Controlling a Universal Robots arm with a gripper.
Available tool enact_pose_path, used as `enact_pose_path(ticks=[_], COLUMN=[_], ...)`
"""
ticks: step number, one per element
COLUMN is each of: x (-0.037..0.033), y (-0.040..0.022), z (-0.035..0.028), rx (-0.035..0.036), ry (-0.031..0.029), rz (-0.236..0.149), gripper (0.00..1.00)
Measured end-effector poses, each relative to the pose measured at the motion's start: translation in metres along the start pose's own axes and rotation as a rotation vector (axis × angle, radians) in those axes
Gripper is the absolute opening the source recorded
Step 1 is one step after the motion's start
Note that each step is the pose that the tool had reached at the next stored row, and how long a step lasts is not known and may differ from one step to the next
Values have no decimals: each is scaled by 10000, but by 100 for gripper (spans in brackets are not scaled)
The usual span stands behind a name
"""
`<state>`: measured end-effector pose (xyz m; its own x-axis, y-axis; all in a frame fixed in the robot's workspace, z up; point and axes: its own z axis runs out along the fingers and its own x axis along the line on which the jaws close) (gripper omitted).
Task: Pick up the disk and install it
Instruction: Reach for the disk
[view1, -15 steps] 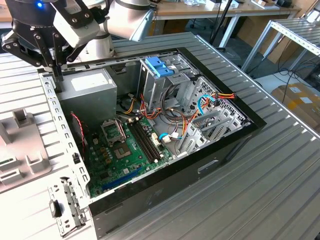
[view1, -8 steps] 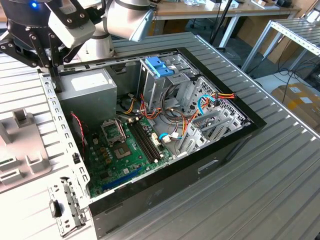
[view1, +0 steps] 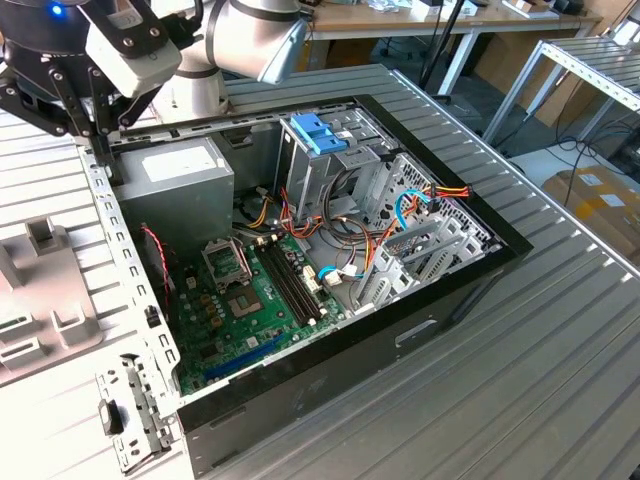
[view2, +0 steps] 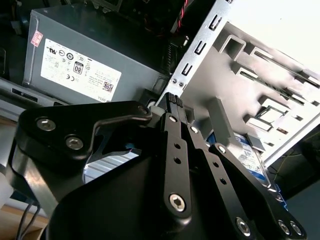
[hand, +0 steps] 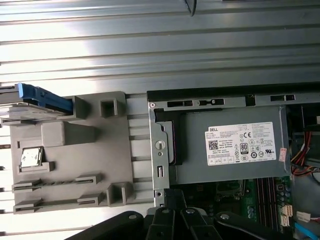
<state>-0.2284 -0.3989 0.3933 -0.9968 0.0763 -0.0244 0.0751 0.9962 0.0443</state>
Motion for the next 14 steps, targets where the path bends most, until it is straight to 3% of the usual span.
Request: enact_pose_path(ticks=[14], x=[179], y=[-14], z=[-5], rx=[0], ry=[0], rz=[0], gripper=[11])
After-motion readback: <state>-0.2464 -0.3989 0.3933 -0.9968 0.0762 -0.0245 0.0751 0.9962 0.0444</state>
